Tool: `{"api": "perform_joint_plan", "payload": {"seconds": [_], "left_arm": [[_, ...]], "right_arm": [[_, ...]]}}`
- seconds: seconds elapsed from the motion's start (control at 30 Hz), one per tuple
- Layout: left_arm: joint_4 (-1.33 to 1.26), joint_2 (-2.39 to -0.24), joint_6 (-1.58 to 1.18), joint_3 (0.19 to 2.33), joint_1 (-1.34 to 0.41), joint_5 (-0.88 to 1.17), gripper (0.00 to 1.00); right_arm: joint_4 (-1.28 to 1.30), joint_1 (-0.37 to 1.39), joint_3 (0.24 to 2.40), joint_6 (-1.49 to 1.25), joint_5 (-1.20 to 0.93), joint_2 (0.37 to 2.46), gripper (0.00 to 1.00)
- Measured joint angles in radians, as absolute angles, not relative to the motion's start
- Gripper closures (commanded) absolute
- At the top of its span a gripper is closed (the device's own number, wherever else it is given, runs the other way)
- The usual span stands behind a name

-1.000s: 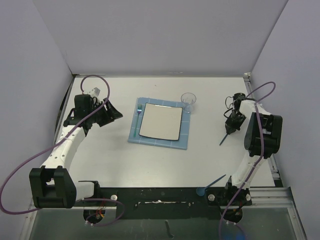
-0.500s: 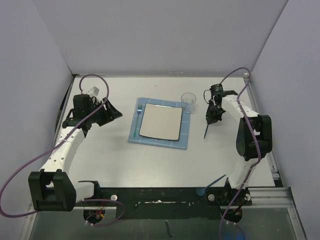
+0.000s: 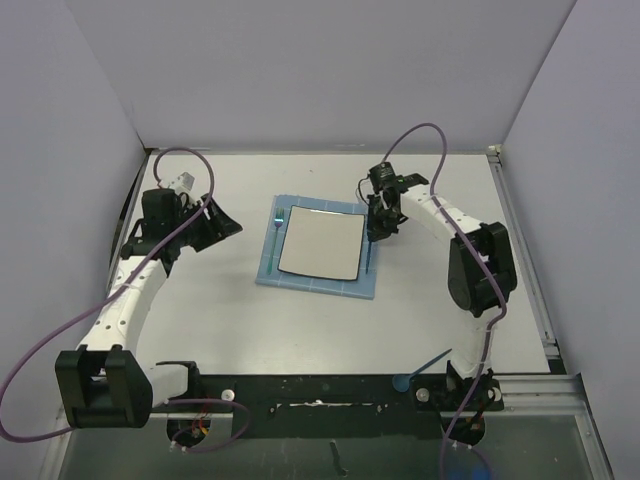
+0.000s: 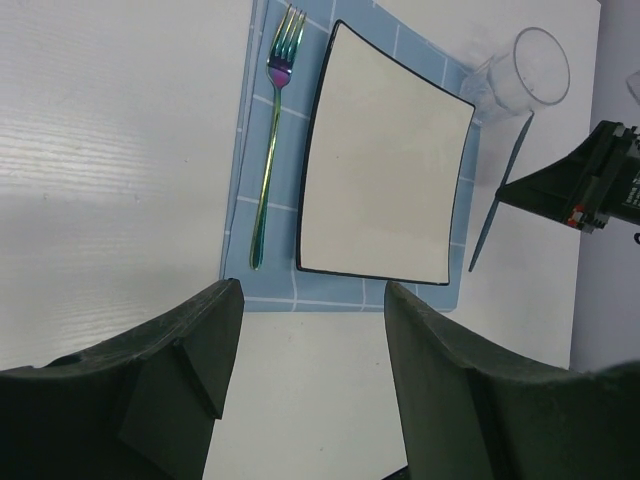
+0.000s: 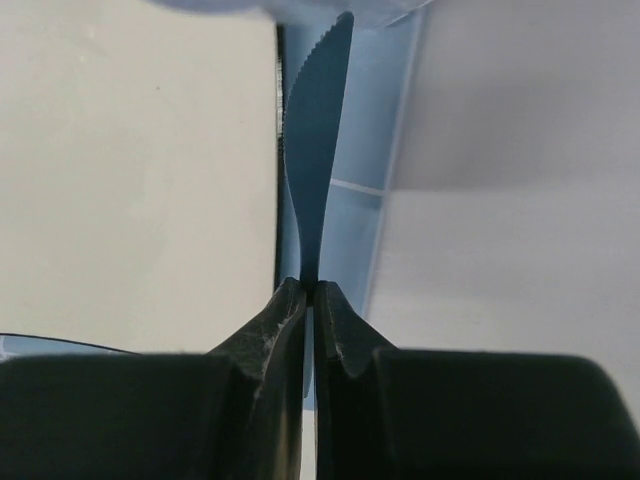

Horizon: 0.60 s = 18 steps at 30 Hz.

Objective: Set the dinner table for one person
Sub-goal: Pick up the knife at the center of the board, then place the knife on the napkin.

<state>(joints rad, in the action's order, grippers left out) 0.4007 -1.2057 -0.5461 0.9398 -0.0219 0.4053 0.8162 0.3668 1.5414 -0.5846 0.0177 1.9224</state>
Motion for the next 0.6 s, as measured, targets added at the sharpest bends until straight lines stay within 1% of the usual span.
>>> {"api": "perform_joint_plan", "payload": {"seconds": [0.23,0.6], "left_arm": [[0.405,-1.194,-0.545,0.940,-0.005,0.406,0.43],[0.408,-1.194,-0.538,0.940,0.007,0.423,0.43]], "right_arm": [[0.829,0.447,1.604,-0.609,0.015,2.004,1.00],[0.849,0.451,1.608,-0.617,0.035,2.009,1.00]]}}
